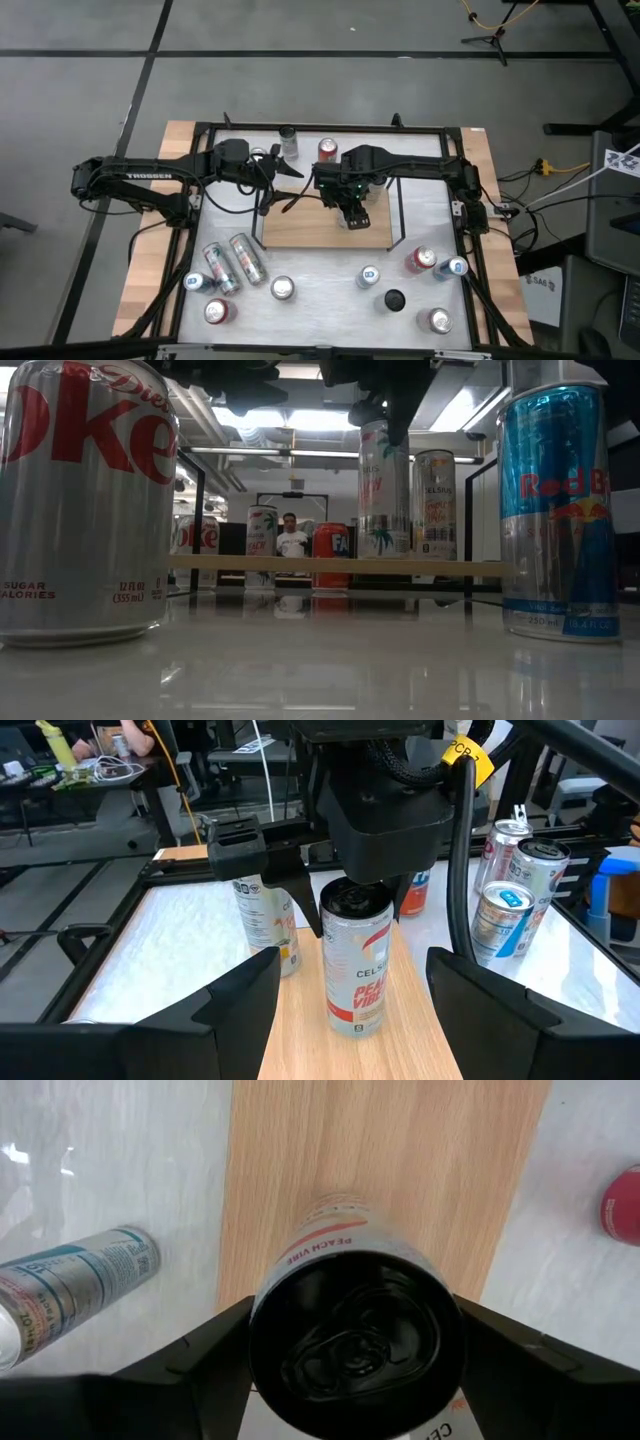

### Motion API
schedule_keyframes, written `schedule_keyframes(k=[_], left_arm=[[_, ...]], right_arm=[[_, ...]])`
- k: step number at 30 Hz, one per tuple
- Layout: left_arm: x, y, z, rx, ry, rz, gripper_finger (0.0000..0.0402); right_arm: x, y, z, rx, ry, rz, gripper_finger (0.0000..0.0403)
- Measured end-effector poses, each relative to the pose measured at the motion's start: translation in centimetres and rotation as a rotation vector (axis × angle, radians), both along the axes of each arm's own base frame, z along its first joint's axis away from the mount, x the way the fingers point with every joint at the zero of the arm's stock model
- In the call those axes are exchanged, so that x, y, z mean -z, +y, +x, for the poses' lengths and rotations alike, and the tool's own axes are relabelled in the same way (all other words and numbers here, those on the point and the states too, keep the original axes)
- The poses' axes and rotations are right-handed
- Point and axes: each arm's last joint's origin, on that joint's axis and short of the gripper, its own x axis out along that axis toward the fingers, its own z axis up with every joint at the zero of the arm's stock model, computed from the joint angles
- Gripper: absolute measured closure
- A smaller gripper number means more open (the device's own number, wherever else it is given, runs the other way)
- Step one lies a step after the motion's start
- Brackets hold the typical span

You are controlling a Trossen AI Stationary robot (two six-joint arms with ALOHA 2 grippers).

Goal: Place canned beverage on shelf
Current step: Put the top right white-pink soda can on the shelf

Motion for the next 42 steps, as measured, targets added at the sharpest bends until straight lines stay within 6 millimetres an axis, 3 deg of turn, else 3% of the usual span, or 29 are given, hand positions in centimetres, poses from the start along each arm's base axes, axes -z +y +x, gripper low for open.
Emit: schedule_keyframes(k=[35,38,42], left_arm=[[0.0,0.0,0.0,0.0,0.0,0.0,0.0152],[0.0,0.0,0.0,0.0,0.0,0.0,0.0152],[0.0,0.0,0.0,0.0,0.0,0.0,0.0152]], right_arm=[[-0.06,-0.01,0.35,0.0,-0.037,-0.002,0.0106],[-0.06,-0.01,0.34,0.0,-0.036,-0.002,0.0094],[-0.06,-0.01,0.33,0.002,-0.035,-0.002,0.0047]])
